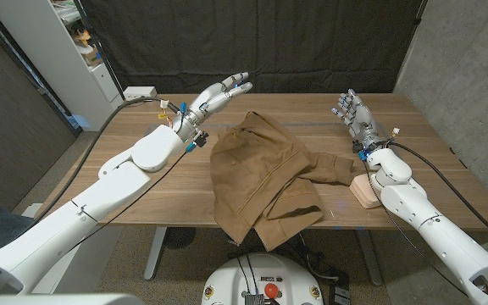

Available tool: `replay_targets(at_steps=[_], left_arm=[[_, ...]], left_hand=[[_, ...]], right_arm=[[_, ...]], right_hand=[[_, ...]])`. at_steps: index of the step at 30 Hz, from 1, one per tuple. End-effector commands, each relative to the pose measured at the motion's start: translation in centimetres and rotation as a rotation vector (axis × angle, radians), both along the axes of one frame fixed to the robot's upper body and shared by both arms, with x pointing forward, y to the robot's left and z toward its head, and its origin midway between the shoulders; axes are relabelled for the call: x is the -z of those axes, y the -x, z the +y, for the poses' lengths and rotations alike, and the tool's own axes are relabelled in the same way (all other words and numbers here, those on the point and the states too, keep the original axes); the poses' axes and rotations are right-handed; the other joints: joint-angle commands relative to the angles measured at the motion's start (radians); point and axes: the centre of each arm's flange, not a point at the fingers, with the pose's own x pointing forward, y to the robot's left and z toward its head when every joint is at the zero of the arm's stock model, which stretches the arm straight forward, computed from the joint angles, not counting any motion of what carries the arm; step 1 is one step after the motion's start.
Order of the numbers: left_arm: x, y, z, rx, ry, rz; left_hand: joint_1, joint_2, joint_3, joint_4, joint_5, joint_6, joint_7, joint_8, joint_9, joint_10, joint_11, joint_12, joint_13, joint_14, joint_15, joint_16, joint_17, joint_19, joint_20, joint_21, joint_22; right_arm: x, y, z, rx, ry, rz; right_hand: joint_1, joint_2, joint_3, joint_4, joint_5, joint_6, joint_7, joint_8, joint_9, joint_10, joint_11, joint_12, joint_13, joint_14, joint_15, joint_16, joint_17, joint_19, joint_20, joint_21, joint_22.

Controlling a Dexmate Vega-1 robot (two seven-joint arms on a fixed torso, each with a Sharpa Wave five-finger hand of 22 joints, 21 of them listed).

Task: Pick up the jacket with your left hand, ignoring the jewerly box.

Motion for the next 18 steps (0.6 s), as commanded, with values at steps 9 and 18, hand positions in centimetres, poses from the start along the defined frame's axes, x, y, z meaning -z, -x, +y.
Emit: replay_targets(at_steps=[9, 18], left_arm=[[0.19, 0.91, -0.75, -0.05, -0.061, -0.026], [0.48, 0.71, -1.24, -0.069, -0.089, -0.032]], left_hand=[[0.017, 0.002, 0.002, -0.013, -0.008, -0.002, -0.006, 0.006, 0.005, 0.004, 0.002, 0.003, 0.002, 0.005, 0.001, -0.002, 0.002, -0.005, 0.005, 0.0, 0.004], [0.021, 0.002, 0.003, -0.018, -0.01, -0.001, -0.005, 0.006, 0.005, 0.002, -0.002, 0.002, 0.002, 0.004, 0.0, -0.002, 0.002, -0.004, 0.006, 0.001, 0.004]], right_arm=[[0.04, 0.49, -0.46, 0.008, 0.002, -0.01], [0.01, 0.58, -0.64, 0.013, 0.003, -0.01]], right_hand=[[0.002, 0.007, -0.001, -0.005, -0.003, 0.004, -0.004, 0.006, 0.004, 0.007, -0.004, 0.005, 0.005, 0.004, 0.005, 0.005, 0.005, 0.004, 0.006, 0.008, 0.005], [0.001, 0.008, -0.001, -0.005, -0.003, 0.004, -0.005, 0.006, 0.004, 0.006, -0.003, 0.005, 0.005, 0.005, 0.002, 0.005, 0.005, 0.004, 0.006, 0.008, 0.005]])
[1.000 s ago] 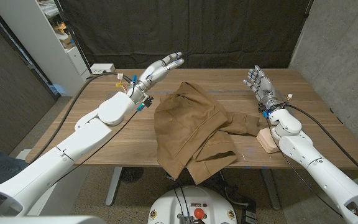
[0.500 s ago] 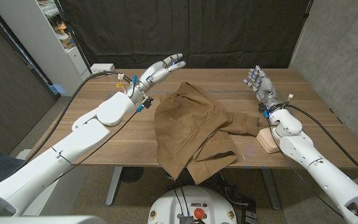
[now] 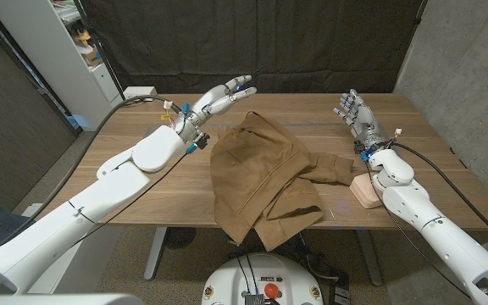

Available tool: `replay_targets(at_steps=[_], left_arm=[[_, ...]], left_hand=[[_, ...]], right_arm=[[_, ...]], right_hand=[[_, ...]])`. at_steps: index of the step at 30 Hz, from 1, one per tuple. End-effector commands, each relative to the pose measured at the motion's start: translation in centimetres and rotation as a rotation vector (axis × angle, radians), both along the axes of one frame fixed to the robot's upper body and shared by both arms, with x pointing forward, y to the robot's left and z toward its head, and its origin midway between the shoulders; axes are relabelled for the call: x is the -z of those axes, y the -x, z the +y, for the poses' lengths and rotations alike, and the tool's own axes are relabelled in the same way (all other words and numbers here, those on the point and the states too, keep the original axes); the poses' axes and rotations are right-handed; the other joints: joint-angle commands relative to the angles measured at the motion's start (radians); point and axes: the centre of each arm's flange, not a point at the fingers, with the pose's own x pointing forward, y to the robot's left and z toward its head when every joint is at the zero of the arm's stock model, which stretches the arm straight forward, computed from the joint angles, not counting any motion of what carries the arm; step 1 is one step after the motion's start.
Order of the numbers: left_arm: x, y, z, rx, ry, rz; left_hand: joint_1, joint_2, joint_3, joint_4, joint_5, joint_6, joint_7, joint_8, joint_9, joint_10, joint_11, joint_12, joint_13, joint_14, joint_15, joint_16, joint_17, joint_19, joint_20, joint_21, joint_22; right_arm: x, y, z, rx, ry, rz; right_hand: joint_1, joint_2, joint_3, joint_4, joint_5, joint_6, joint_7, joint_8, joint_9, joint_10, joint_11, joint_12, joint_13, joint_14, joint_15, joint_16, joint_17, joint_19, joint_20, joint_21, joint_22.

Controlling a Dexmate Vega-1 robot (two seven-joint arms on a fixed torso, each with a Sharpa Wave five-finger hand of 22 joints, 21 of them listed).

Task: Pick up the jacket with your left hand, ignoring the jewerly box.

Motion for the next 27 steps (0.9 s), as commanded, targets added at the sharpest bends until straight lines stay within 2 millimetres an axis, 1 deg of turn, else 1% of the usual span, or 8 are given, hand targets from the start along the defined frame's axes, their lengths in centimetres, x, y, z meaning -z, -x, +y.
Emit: replay_targets(at_steps=[1, 5, 8, 27], left_arm=[[0.2, 0.1, -0.6, -0.043, -0.047, -0.02], [0.1, 0.3, -1.0, -0.113, -0.09, -0.069], [0.1, 0.3, -1.2, -0.135, -0.112, -0.083], [-0.5, 0.0, -1.9, -0.166, -0.178, -0.108]], left_hand=[[0.014, 0.002, -0.001, -0.007, -0.003, 0.002, -0.002, 0.006, 0.005, 0.002, -0.002, 0.002, 0.002, 0.004, 0.0, -0.002, 0.002, -0.004, 0.007, 0.001, 0.004], [0.015, 0.002, -0.001, -0.009, -0.003, 0.001, -0.003, 0.005, 0.005, 0.003, -0.003, 0.002, 0.002, 0.004, -0.001, -0.002, 0.002, -0.005, 0.007, 0.0, 0.004], [0.017, 0.002, 0.0, -0.01, -0.004, 0.0, -0.004, 0.005, 0.005, -0.001, -0.003, 0.0, 0.002, 0.003, -0.001, -0.003, 0.002, -0.007, 0.009, 0.0, 0.004], [0.021, 0.001, 0.0, -0.017, -0.005, -0.009, -0.008, 0.001, 0.005, -0.004, -0.005, -0.001, 0.002, 0.001, 0.0, -0.003, 0.002, -0.008, 0.014, 0.0, 0.005]], right_arm=[[-0.1, 0.2, -0.2, 0.006, 0.001, -0.002], [-0.1, 0.2, -0.3, 0.008, 0.0, -0.003], [-0.1, 0.1, -0.3, 0.012, 0.0, -0.002], [0.0, -0.1, -0.4, 0.018, -0.009, -0.003]], right_hand=[[0.001, 0.007, -0.001, -0.006, -0.003, 0.004, -0.005, 0.006, 0.004, 0.006, -0.003, 0.005, 0.005, 0.005, 0.003, 0.005, 0.005, 0.004, 0.006, 0.008, 0.005], [0.001, 0.007, -0.001, -0.006, -0.003, 0.004, -0.005, 0.006, 0.004, 0.006, -0.003, 0.005, 0.005, 0.005, 0.002, 0.005, 0.005, 0.004, 0.006, 0.008, 0.005], [0.001, 0.007, -0.001, -0.006, -0.003, 0.003, -0.005, 0.006, 0.004, 0.006, -0.004, 0.005, 0.005, 0.005, 0.004, 0.005, 0.005, 0.004, 0.006, 0.008, 0.005], [0.001, 0.009, -0.001, -0.007, -0.003, 0.006, -0.005, 0.006, 0.004, 0.008, -0.004, 0.005, 0.005, 0.006, 0.003, 0.005, 0.005, 0.003, 0.006, 0.008, 0.005]])
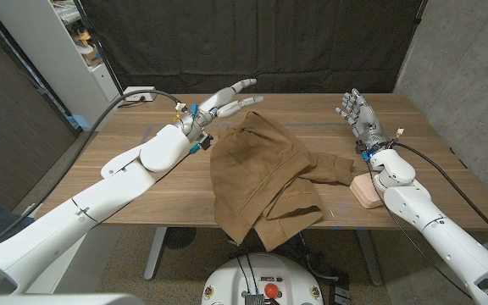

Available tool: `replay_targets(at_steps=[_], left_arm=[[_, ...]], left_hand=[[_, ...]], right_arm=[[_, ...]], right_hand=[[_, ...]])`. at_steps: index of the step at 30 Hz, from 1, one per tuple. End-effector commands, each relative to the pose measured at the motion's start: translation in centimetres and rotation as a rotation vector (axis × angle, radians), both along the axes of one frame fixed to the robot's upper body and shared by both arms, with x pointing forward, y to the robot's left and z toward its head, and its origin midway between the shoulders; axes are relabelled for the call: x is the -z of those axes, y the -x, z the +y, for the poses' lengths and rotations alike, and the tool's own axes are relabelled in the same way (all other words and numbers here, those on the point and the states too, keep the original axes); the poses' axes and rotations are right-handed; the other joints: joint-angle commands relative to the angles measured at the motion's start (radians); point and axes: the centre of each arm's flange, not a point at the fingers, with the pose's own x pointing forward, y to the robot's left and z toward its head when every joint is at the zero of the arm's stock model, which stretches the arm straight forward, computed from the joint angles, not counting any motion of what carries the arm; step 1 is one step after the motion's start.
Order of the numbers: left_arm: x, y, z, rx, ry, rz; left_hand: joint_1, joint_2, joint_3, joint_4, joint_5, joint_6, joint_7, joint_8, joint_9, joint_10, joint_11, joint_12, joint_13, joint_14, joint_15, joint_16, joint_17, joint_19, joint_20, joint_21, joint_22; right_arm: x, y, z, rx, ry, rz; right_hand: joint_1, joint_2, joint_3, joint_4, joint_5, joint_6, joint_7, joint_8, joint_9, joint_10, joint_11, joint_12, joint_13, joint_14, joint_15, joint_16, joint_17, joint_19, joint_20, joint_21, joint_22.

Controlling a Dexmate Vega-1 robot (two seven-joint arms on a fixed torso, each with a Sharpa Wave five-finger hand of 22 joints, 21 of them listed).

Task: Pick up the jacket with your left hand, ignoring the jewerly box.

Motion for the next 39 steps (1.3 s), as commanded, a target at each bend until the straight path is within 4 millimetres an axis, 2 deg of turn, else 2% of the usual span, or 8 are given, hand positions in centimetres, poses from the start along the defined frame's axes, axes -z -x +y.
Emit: replay_targets(at_steps=[1, 10, 21, 29, 39], left_arm=[[-0.1, -0.1, -0.6, -0.045, -0.063, -0.027], [-0.2, 0.3, -1.0, -0.088, -0.119, -0.053], [0.0, 1.2, -0.9, -0.144, -0.17, -0.087], [-0.1, 1.6, -0.8, -0.185, -0.209, -0.108], [-0.3, 1.9, -0.8, -0.236, -0.269, -0.123]], left_hand=[[0.011, 0.001, 0.002, -0.006, -0.001, -0.004, -0.002, 0.001, 0.005, -0.004, -0.005, -0.001, 0.002, 0.001, 0.0, -0.003, 0.002, -0.002, 0.009, 0.0, 0.005], [0.015, 0.0, 0.002, -0.011, -0.001, -0.014, 0.0, -0.002, 0.006, -0.009, -0.001, -0.003, 0.002, 0.0, 0.003, -0.003, 0.003, -0.001, 0.01, 0.001, 0.005], [0.031, -0.007, 0.004, -0.026, 0.003, -0.025, -0.002, -0.002, 0.006, -0.014, 0.003, -0.004, 0.003, 0.001, 0.005, -0.002, 0.003, 0.006, 0.03, 0.003, 0.004], [0.054, -0.015, 0.007, -0.045, 0.009, -0.038, 0.0, -0.001, 0.007, -0.024, 0.01, -0.006, 0.004, 0.001, 0.017, -0.002, 0.003, 0.015, 0.042, 0.005, 0.004], [0.103, -0.033, 0.012, -0.08, 0.026, -0.076, -0.001, -0.003, 0.008, -0.042, 0.01, -0.009, 0.006, -0.008, 0.024, -0.004, 0.004, 0.01, 0.044, 0.0, 0.003]], right_arm=[[0.1, -0.2, -0.1, 0.001, -0.007, -0.002], [0.2, -0.1, -0.3, 0.003, -0.012, -0.001], [0.4, 0.0, -0.4, 0.005, -0.013, 0.002], [0.4, 0.0, -0.1, 0.003, -0.014, 0.004], [0.1, 0.0, 0.1, 0.0, -0.009, 0.002]], right_hand=[[0.001, 0.01, 0.003, -0.003, -0.003, 0.005, -0.005, 0.006, 0.004, 0.008, -0.003, 0.006, 0.005, 0.006, 0.003, 0.005, 0.005, 0.002, 0.006, 0.007, 0.005], [0.001, 0.011, 0.004, -0.003, -0.003, 0.006, -0.005, 0.006, 0.004, 0.009, -0.004, 0.006, 0.005, 0.005, 0.004, 0.004, 0.005, 0.0, 0.006, 0.007, 0.005], [0.001, 0.014, 0.004, -0.003, -0.004, 0.008, -0.006, 0.007, 0.004, 0.01, -0.005, 0.006, 0.005, 0.005, 0.004, 0.005, 0.005, -0.001, 0.006, 0.007, 0.005], [0.001, 0.015, 0.005, -0.004, -0.004, 0.009, -0.007, 0.007, 0.005, 0.014, -0.004, 0.007, 0.005, 0.005, 0.004, 0.005, 0.005, -0.001, 0.007, 0.007, 0.005], [0.001, 0.015, 0.004, -0.004, -0.005, 0.013, -0.007, 0.008, 0.005, 0.013, -0.004, 0.007, 0.005, 0.006, 0.005, 0.005, 0.005, -0.001, 0.007, 0.007, 0.005]])
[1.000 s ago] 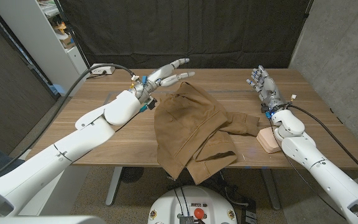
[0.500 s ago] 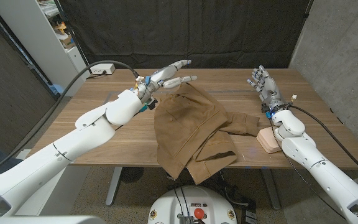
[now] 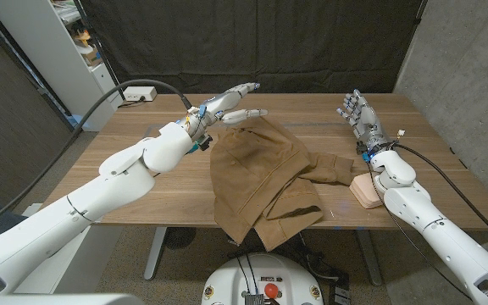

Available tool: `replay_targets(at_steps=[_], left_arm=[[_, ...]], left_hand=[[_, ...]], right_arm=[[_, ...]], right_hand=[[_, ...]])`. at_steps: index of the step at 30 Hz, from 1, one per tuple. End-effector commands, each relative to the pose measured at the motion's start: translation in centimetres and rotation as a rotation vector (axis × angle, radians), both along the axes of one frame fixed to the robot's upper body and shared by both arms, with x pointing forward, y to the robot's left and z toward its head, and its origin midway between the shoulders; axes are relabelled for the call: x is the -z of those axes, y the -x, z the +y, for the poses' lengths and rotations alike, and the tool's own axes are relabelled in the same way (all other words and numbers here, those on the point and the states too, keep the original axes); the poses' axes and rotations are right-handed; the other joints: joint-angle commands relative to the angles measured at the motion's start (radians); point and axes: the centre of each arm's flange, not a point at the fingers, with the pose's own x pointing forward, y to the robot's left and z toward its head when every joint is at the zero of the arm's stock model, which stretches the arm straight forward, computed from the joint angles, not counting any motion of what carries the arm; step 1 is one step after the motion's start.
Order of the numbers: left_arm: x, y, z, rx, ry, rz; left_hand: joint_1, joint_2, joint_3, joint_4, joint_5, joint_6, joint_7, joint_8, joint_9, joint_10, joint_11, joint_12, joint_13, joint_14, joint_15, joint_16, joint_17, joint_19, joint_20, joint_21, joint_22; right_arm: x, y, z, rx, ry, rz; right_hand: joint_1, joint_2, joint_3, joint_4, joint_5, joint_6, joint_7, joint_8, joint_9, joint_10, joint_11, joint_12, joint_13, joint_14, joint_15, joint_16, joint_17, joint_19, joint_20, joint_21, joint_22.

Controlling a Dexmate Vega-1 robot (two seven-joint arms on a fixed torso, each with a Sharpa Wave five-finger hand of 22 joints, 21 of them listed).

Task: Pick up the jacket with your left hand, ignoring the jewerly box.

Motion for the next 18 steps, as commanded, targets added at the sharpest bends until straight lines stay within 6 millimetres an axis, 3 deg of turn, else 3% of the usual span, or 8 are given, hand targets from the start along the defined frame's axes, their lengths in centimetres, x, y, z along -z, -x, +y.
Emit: replay_targets(at_steps=[1, 18], left_arm=[[-0.2, 0.0, 0.5, -0.129, -0.099, -0.042], [-1.3, 0.1, 0.7, -0.216, -0.222, -0.045]], left_hand=[[0.029, -0.007, 0.004, -0.016, 0.011, -0.018, -0.001, -0.002, 0.004, -0.016, 0.002, -0.004, 0.006, -0.013, 0.003, -0.005, 0.002, -0.011, -0.001, -0.001, 0.003], [0.098, -0.017, 0.016, -0.038, 0.031, -0.068, -0.026, -0.004, 0.005, -0.045, 0.008, -0.007, 0.009, -0.028, 0.007, -0.006, 0.002, -0.01, 0.001, -0.001, 0.003]], right_arm=[[-0.4, 0.1, 0.5, -0.004, 0.007, -0.003], [-0.6, -0.3, 0.9, -0.001, 0.005, 0.001]], right_hand=[[0.014, 0.002, 0.004, -0.005, -0.005, 0.007, -0.001, 0.008, 0.005, 0.008, 0.001, 0.007, 0.005, 0.006, 0.005, 0.005, 0.005, 0.002, 0.004, 0.007, 0.005], [0.012, 0.004, 0.003, -0.005, -0.006, 0.009, -0.004, 0.008, 0.005, 0.011, -0.001, 0.007, 0.005, 0.007, 0.005, 0.005, 0.006, 0.001, 0.005, 0.007, 0.005]])
